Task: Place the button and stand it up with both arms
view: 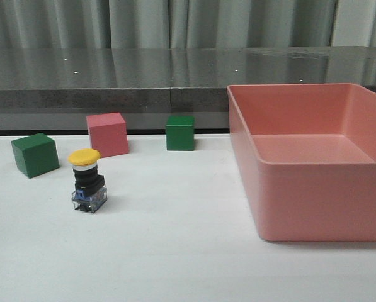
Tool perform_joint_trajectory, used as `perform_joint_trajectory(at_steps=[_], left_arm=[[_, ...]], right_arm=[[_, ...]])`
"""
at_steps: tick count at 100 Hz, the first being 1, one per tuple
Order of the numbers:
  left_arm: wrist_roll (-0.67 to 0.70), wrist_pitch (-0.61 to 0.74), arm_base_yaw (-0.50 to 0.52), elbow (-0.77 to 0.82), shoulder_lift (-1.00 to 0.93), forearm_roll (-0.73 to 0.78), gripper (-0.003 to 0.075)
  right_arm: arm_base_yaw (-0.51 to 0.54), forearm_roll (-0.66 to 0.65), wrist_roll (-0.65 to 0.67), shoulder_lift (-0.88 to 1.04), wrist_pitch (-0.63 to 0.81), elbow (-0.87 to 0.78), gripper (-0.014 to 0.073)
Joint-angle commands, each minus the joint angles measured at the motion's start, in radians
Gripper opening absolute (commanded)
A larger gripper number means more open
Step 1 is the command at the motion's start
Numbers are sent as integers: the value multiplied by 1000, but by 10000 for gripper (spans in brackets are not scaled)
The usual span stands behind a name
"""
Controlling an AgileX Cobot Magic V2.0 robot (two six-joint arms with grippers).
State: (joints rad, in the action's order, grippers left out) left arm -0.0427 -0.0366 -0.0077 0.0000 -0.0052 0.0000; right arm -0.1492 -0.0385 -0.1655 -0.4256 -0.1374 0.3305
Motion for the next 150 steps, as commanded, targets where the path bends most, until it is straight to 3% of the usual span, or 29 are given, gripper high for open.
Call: perform_joint_trajectory(at_steps=[1, 57, 108, 150], left_arm=[[12, 68, 0, 30, -32, -6, -19], [12, 68, 0, 30, -32, -6, -19], [12, 68, 0, 30, -32, -6, -19], [12, 68, 0, 30, -32, -6, -19]], right_arm=[[5, -5, -2, -4, 81, 24, -60], [5, 2, -1, 45, 80, 17, -60], [18, 14, 197, 462, 84, -252, -60], [34, 10, 219, 457, 168, -345, -60]])
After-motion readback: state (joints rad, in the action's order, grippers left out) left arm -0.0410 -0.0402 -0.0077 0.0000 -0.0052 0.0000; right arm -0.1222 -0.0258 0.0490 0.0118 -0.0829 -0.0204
